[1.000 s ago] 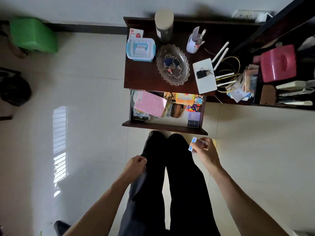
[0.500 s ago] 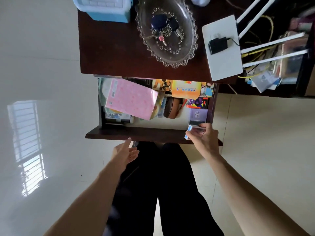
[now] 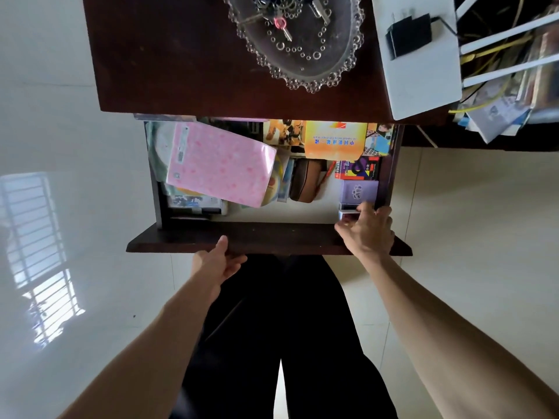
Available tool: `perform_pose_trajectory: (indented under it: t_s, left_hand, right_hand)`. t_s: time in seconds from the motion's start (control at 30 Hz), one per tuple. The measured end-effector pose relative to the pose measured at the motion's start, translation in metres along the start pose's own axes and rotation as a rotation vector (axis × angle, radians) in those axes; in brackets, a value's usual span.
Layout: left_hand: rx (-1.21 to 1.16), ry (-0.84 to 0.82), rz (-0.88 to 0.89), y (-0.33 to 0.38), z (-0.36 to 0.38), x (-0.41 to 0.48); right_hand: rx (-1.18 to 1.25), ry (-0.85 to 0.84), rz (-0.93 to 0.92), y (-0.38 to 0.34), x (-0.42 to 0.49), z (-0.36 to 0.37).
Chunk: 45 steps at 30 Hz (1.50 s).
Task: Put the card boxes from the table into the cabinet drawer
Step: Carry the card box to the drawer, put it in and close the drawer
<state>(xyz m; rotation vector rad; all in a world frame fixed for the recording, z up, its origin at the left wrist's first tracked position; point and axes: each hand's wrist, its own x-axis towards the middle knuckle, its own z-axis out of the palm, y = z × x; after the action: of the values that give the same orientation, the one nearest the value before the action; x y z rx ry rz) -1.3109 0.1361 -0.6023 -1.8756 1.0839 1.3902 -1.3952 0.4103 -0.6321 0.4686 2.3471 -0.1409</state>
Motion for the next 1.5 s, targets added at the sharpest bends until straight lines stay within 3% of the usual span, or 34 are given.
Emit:
perform_pose_trajectory:
  t_s: [0.13,0.37,0.7,0.83,1.03,1.17,1.3,1.5]
  left_hand:
    - [0.017,0.013,0.023,-0.005,0.002,0.004]
    - [0.066,0.072,0.056,-0.011,0.004,0.011]
    - [0.059,0.108,0.085,-0.016,0.006,0.015]
    - [0.048,0.101,0.095,-0.017,0.007,0.012]
    - [-0.071,0.025,0.036,-0.005,0.004,-0.002]
    - [-0.175,0.104,0.051,0.002,0.001,-0.015]
    - [-0.252,0.193,0.108,0.007,-0.006,-0.025]
    - [-0.274,0.24,0.133,0.008,-0.016,-0.013]
  right_hand:
    - [-0.137,0.02,-0.02,0.0,0.012,0.006]
    - [-0.186,-0.141,-0.027,0.001,0.033,0.009]
    - [-0.247,-0.085,-0.028,-0.002,0.038,0.024]
    - [-0.027,-0.111,0.002,0.007,0.029,0.023]
    - [0.587,-0.166,-0.004,0.013,-0.02,-0.009]
    - [0.981,-0.222,0.35,0.027,-0.055,-0.018]
    - [1.083,-0.351,0.699,0.043,-0.07,-0.014]
    - [1.388,-0.447,0.851,0.035,-0.061,-0.006]
